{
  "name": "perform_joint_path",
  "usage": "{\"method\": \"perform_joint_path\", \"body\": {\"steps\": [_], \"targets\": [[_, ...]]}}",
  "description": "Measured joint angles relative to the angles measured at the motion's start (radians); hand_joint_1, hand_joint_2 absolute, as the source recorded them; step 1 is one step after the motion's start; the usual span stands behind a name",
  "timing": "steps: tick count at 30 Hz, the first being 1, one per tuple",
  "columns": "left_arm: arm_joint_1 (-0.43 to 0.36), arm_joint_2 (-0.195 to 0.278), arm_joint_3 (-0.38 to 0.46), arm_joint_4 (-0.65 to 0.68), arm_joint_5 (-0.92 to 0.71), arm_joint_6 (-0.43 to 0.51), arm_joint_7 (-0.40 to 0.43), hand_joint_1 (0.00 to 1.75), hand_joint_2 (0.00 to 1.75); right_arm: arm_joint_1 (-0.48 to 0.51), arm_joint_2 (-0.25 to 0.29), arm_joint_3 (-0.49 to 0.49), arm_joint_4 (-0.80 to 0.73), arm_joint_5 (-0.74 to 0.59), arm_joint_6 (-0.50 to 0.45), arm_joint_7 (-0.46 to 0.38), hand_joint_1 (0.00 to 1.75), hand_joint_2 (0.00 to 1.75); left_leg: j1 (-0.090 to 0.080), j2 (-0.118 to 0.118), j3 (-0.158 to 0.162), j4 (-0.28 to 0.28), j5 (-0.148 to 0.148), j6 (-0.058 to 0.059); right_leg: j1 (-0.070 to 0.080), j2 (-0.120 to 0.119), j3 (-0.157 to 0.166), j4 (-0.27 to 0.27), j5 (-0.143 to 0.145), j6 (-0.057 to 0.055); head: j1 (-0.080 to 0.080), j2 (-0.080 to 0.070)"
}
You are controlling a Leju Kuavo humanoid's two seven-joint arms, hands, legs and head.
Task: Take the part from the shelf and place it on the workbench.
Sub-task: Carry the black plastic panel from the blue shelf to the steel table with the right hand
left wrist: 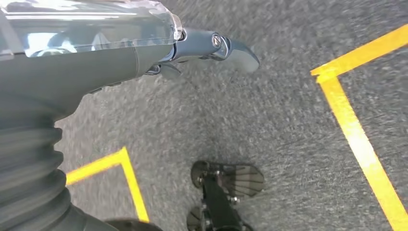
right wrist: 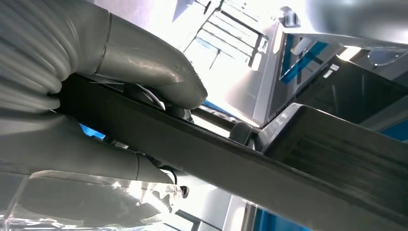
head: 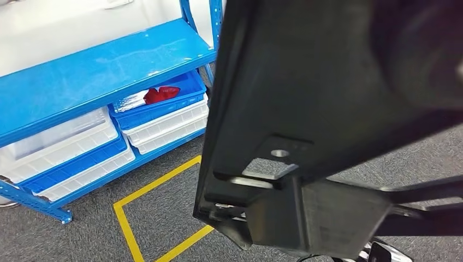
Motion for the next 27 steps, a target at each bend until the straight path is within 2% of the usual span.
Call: {"method": "perform_joint_path", "body": {"steps": [2, 3, 4, 6, 8, 9, 10, 11, 12, 13, 15, 16, 18, 19, 20, 22, 23, 24, 25, 26, 27], "targets": [[-0.001, 0.007, 0.005, 0.000, 0.016, 0.000, -0.016, 0.00, 1.75, -0.003, -0.003, 0.002, 0.009, -0.001, 0.022, 0.000, 1.75, 1.75, 0.002, 0.016, 0.004, 0.002, -0.004, -0.012, 0.003, 0.018, -0.004, 0.004, 0.002, -0.016, 0.000, 0.000], [-0.002, 0.010, 0.010, 0.000, 0.025, 0.002, -0.026, 0.00, 1.75, -0.004, -0.004, 0.003, 0.013, -0.002, 0.031, 0.000, 1.75, 1.75, 0.005, 0.012, 0.005, 0.007, -0.010, -0.019, 0.003, 0.028, -0.006, 0.003, 0.004, -0.023, 0.000, 0.000], [-0.004, 0.012, 0.016, 0.000, 0.034, 0.009, -0.036, 0.00, 1.75, -0.005, -0.005, 0.004, 0.018, -0.002, 0.038, 0.000, 1.75, 1.75, 0.009, -0.004, 0.000, 0.024, -0.024, -0.026, 0.003, 0.037, -0.008, 0.001, 0.008, -0.029, 0.000, 0.000], [-0.003, 0.018, 0.031, 0.000, 0.045, 0.024, -0.054, 0.00, 1.75, -0.012, -0.006, 0.006, 0.033, -0.004, 0.041, 0.000, 1.75, 1.75, 0.013, -0.054, -0.041, 0.118, -0.085, -0.036, 0.002, 0.057, -0.012, 0.000, 0.014, -0.039, 0.000, 0.000], [0.001, 0.023, 0.044, 0.000, 0.049, 0.033, -0.065, 0.00, 1.75, -0.015, -0.006, 0.009, 0.049, -0.003, 0.037, 0.000, 1.75, 1.75, 0.013, -0.077, -0.105, 0.255, -0.146, -0.038, 0.007, 0.081, -0.018, 0.000, 0.018, -0.045, 0.000, 0.000], [0.003, 0.025, 0.049, 0.000, 0.049, 0.036, -0.068, 0.00, 1.75, -0.015, -0.006, 0.011, 0.057, -0.002, 0.034, 0.000, 1.75, 1.75, 0.013, -0.079, -0.125, 0.295, -0.154, -0.036, 0.010, 0.094, -0.019, 0.001, 0.019, -0.047, 0.000, 0.000], [0.004, 0.026, 0.052, 0.000, 0.049, 0.038, -0.070, 0.00, 1.75, -0.015, -0.006, 0.013, 0.063, 0.000, 0.032, 0.000, 1.75, 1.75, 0.011, -0.081, -0.128, 0.296, -0.141, -0.030, 0.013, 0.107, -0.020, 0.001, 0.020, -0.048, 0.000, 0.000], [0.004, 0.026, 0.055, 0.000, 0.048, 0.041, -0.072, 0.00, 1.75, -0.015, -0.006, 0.014, 0.069, 0.003, 0.030, 0.000, 1.75, 1.75, 0.008, -0.087, -0.113, 0.258, -0.110, -0.023, 0.015, 0.121, -0.020, 0.001, 0.021, -0.048, 0.000, 0.000], [0.004, 0.027, 0.058, 0.000, 0.046, 0.043, -0.074, 0.00, 1.75, -0.014, -0.006, 0.016, 0.073, 0.004, 0.028, 0.000, 1.75, 1.75, 0.004, -0.104, -0.081, 0.186, -0.069, -0.012, 0.016, 0.134, -0.019, 0.000, 0.023, -0.048, 0.000, 0.000], [0.004, 0.030, 0.061, 0.000, 0.044, 0.044, -0.076, 0.00, 1.75, -0.014, -0.006, 0.016, 0.077, 0.006, 0.026, 0.000, 1.75, 1.75, 0.001, -0.135, -0.048, 0.110, -0.037, 0.000, 0.016, 0.146, -0.020, 0.000, 0.024, -0.047, 0.000, 0.000], [0.005, 0.036, 0.067, 0.000, 0.041, 0.045, -0.079, 0.00, 1.75, -0.010, -0.007, 0.017, 0.087, 0.007, 0.022, 0.000, 1.75, 1.75, -0.005, -0.178, -0.007, 0.013, -0.004, 0.016, 0.010, 0.168, -0.023, -0.001, 0.029, -0.040, 0.000, 0.000], [0.004, 0.038, 0.069, 0.000, 0.041, 0.044, -0.078, 0.00, 1.75, -0.008, -0.007, 0.017, 0.092, 0.008, 0.021, 0.000, 1.75, 1.75, -0.008, -0.182, -0.002, 0.001, -0.004, 0.020, 0.007, 0.179, -0.025, -0.003, 0.031, -0.034, 0.000, 0.000], [-0.002, 0.039, 0.071, 0.000, 0.043, 0.041, -0.073, 0.00, 1.75, -0.003, -0.007, 0.016, 0.102, 0.011, 0.022, 0.000, 1.75, 1.75, -0.009, -0.154, 0.008, -0.018, 0.007, 0.023, 0.004, 0.193, -0.028, -0.009, 0.037, -0.022, 0.000, 0.000], [-0.004, 0.038, 0.072, 0.000, 0.045, 0.038, -0.071, 0.00, 1.75, -0.002, -0.008, 0.016, 0.107, 0.012, 0.022, 0.000, 1.75, 1.75, -0.006, -0.142, 0.015, -0.034, 0.016, 0.025, 0.008, 0.179, -0.032, -0.002, 0.031, -0.018, 0.000, 0.000], [-0.005, 0.037, 0.074, 0.000, 0.046, 0.036, -0.068, 0.00, 1.75, -0.002, -0.008, 0.015, 0.112, 0.014, 0.022, 0.000, 1.75, 1.75, -0.003, -0.127, 0.021, -0.051, 0.025, 0.027, 0.012, 0.155, -0.044, 0.021, 0.013, -0.015, 0.000, 0.000], [-0.004, 0.034, 0.075, 0.000, 0.045, 0.033, -0.066, 0.00, 1.75, -0.002, -0.007, 0.015, 0.124, 0.017, 0.022, 0.000, 1.75, 1.75, -0.001, -0.099, 0.025, -0.066, 0.032, 0.031, 0.015, 0.100, -0.092, 0.124, -0.052, -0.010, 0.000, 0.000], [-0.003, 0.032, 0.076, 0.000, 0.045, 0.033, -0.064, 0.00, 1.75, -0.001, -0.006, 0.015, 0.129, 0.018, 0.022, 0.000, 1.75, 1.75, -0.001, -0.084, 0.024, -0.065, 0.032, 0.031, 0.012, 0.088, -0.120, 0.186, -0.080, -0.006, 0.000, 0.000], [-0.002, 0.030, 0.076, 0.000, 0.045, 0.032, -0.063, 0.00, 1.75, 0.001, -0.006, 0.015, 0.134, 0.018, 0.022, 0.000, 1.75, 1.75, -0.001, -0.069, 0.022, -0.061, 0.029, 0.029, 0.007, 0.082, -0.138, 0.230, -0.093, 0.000, 0.000, 0.000], [-0.002, 0.029, 0.077, 0.000, 0.046, 0.032, -0.062, 0.00, 1.75, 0.002, -0.005, 0.015, 0.139, 0.018, 0.022, 0.000, 1.75, 1.75, 0.001, -0.055, 0.020, -0.057, 0.027, 0.027, 0.001, 0.077, -0.141, 0.241, -0.088, 0.006, 0.000, 0.000], [-0.002, 0.028, 0.078, 0.000, 0.046, 0.031, -0.062, 0.00, 1.75, 0.003, -0.005, 0.015, 0.144, 0.017, 0.022, 0.000, 1.75, 1.75, 0.004, -0.042, 0.018, -0.049, 0.022, 0.023, -0.004, 0.070, -0.125, 0.216, -0.066, 0.013, 0.000, 0.000], [-0.003, 0.027, 0.079, 0.000, 0.047, 0.030, -0.061, 0.00, 1.75, 0.002, -0.005, 0.015, 0.148, 0.016, 0.022, 0.000, 1.75, 1.75, 0.008, -0.030, 0.015, -0.038, 0.016, 0.018, -0.009, 0.053, -0.093, 0.161, -0.035, 0.020, 0.000, 0.000]]}}
